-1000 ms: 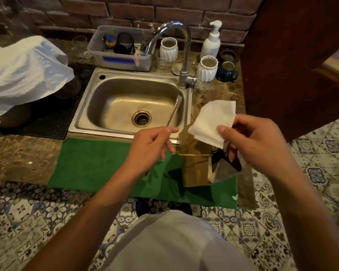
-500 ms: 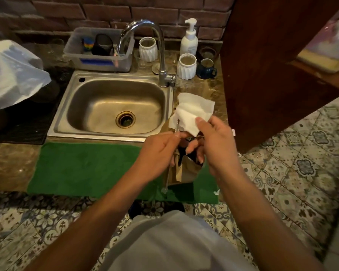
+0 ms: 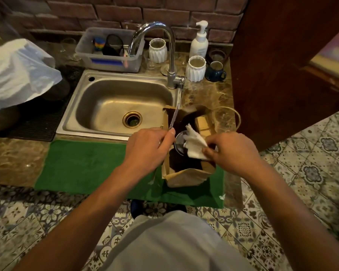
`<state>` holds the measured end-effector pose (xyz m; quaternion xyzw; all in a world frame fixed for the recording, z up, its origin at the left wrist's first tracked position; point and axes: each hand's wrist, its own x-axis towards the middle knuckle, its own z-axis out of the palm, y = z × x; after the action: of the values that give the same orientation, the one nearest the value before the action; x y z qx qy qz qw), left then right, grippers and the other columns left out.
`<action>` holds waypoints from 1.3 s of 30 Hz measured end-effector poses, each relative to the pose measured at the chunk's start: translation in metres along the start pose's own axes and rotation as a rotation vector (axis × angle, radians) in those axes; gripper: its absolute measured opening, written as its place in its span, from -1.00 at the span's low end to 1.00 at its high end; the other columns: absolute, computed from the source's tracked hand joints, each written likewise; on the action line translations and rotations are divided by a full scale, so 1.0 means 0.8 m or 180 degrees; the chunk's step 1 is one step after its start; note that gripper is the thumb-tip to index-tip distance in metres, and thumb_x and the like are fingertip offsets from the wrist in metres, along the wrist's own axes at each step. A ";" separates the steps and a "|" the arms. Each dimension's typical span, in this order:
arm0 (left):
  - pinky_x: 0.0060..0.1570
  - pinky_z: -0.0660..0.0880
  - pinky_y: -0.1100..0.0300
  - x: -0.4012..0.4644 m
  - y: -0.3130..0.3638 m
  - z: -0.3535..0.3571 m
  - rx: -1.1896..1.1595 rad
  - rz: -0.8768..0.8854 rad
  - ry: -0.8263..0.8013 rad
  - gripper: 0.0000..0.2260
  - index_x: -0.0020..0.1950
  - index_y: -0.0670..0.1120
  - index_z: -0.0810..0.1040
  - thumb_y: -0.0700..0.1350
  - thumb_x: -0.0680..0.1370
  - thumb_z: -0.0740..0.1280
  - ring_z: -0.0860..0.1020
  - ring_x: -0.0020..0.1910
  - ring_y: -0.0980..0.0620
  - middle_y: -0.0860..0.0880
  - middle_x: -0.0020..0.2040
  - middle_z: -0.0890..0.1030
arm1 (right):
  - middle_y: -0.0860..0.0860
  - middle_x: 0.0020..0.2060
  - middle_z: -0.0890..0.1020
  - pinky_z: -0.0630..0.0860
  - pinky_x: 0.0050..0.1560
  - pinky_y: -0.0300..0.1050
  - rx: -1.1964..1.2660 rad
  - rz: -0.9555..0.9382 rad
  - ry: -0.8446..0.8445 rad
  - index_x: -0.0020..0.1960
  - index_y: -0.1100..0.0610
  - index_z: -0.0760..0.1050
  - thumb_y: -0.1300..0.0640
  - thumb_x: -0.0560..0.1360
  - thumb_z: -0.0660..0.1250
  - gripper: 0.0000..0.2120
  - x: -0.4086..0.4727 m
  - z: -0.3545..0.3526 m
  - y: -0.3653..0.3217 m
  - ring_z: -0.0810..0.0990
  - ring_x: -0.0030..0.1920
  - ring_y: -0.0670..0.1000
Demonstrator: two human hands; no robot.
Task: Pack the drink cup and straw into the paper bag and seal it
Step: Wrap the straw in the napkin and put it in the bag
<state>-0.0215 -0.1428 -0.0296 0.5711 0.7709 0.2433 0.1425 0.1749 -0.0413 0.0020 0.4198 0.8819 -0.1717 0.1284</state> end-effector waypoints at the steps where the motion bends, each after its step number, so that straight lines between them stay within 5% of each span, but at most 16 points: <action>1: -0.23 0.55 0.00 0.000 0.000 -0.001 0.0059 0.0015 0.0012 -0.45 -0.12 0.01 0.73 0.21 0.65 0.01 0.62 -0.25 0.00 0.03 -0.22 0.71 | -0.06 -0.13 0.67 0.41 -0.20 -0.08 -0.0080 -0.0090 -0.0090 0.06 -0.08 0.62 -0.11 0.65 0.27 -0.81 0.000 -0.001 0.000 0.59 -0.11 0.01; 10: -0.36 0.42 0.13 0.010 0.002 -0.005 0.0597 0.0250 -0.0346 -0.39 -0.19 -0.02 0.70 0.22 0.67 -0.06 0.50 -0.40 0.04 0.00 -0.36 0.59 | -0.12 -0.01 0.72 0.59 -0.09 -0.06 -0.0306 -0.0655 -0.0377 0.17 -0.18 0.66 -0.09 0.61 0.31 -0.79 0.009 0.006 -0.010 0.64 -0.04 -0.03; 18: -0.29 0.57 0.01 0.024 -0.007 -0.006 0.0698 0.0182 -0.0292 -0.27 -0.18 0.02 0.71 0.33 0.59 -0.19 0.58 -0.34 0.05 0.03 -0.26 0.68 | -0.16 0.19 0.69 0.60 0.06 -0.04 -0.0274 -0.0569 -0.0441 0.28 -0.20 0.62 -0.04 0.61 0.30 -0.72 0.006 0.004 -0.011 0.64 0.14 0.01; 32: -0.25 0.54 0.07 0.025 -0.003 -0.010 0.0774 0.0559 -0.0510 -0.46 -0.09 0.04 0.72 0.31 0.64 0.04 0.60 -0.24 0.02 0.03 -0.23 0.69 | -0.03 0.07 0.72 0.63 0.05 0.07 0.0324 -0.0130 0.0107 0.36 -0.14 0.55 -0.14 0.63 0.28 -0.68 0.002 0.010 -0.003 0.66 0.08 0.06; 39: -0.25 0.53 0.06 0.028 0.003 -0.013 0.0648 0.0864 -0.0889 -0.45 -0.06 0.04 0.71 0.34 0.61 0.04 0.57 -0.23 0.07 0.08 -0.17 0.65 | -0.11 -0.17 0.72 0.64 -0.12 0.03 0.1312 -0.0017 0.0460 0.31 -0.11 0.58 -0.26 0.58 0.30 -0.61 0.004 0.018 0.005 0.68 -0.16 -0.08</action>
<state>-0.0321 -0.1229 -0.0182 0.7093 0.6803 0.0996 0.1555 0.1770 -0.0424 -0.0133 0.4461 0.8362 -0.3182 -0.0243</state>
